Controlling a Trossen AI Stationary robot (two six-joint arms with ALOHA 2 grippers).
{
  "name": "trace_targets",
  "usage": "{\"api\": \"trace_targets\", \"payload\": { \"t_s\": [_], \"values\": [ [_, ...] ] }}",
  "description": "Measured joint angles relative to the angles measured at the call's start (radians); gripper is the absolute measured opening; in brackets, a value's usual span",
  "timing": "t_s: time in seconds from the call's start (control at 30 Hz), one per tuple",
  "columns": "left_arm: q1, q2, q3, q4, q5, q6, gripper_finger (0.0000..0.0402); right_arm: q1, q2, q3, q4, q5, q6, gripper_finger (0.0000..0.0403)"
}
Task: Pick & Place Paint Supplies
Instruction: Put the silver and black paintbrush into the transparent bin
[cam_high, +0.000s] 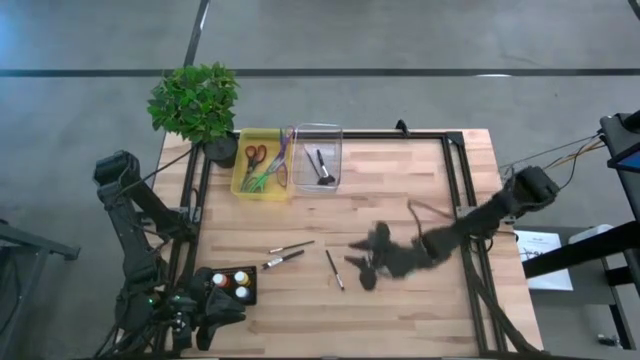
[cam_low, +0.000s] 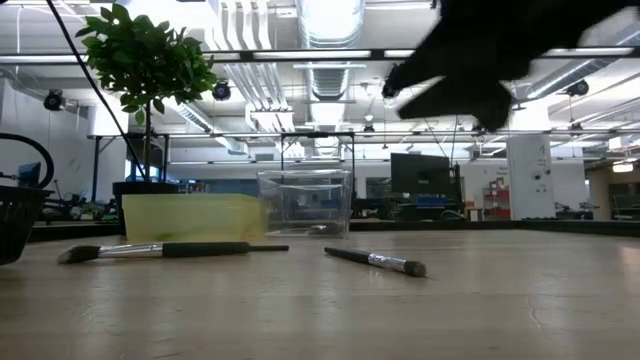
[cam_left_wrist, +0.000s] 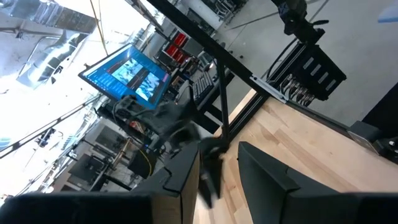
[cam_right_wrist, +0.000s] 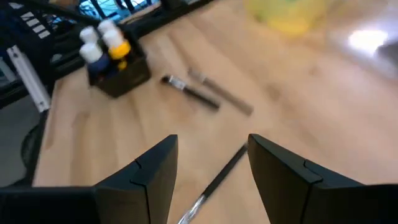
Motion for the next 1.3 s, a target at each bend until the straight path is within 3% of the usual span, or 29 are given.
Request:
{"api": "trace_targets", "payload": {
  "t_s": [0.1, 0.2, 0.4, 0.73, 0.97, 1.3],
  "values": [
    [0.000, 0.000, 0.000, 0.003, 0.000, 0.000, 0.0116, 0.097, 0.061, 0.003, -0.001, 0.080, 0.128, 0.0192],
    [0.000, 0.000, 0.000, 0.003, 0.000, -0.001, 0.0116, 0.140, 0.162, 0.037, 0.003, 0.087, 0.230, 0.0192],
    [0.000, 0.000, 0.000, 0.003, 0.000, -0.006, 0.0116, 0.153, 0.385, 0.213, -0.003, 0.088, 0.239, 0.0192],
    [0.000, 0.000, 0.000, 0.003, 0.000, -0.012, 0.0116, 0.174, 0.627, 0.583, -0.601, 0.143, 0.434, 0.0192],
    [0.000, 0.000, 0.000, 0.003, 0.000, -0.013, 0.0116, 0.182, 0.712, 0.724, -0.803, 0.164, 0.515, 0.0191],
    [0.000, 0.000, 0.000, 0.003, 0.000, -0.017, 0.0116, 0.190, 0.693, 0.692, -0.838, 0.143, 0.629, 0.0191]
  ]
}}
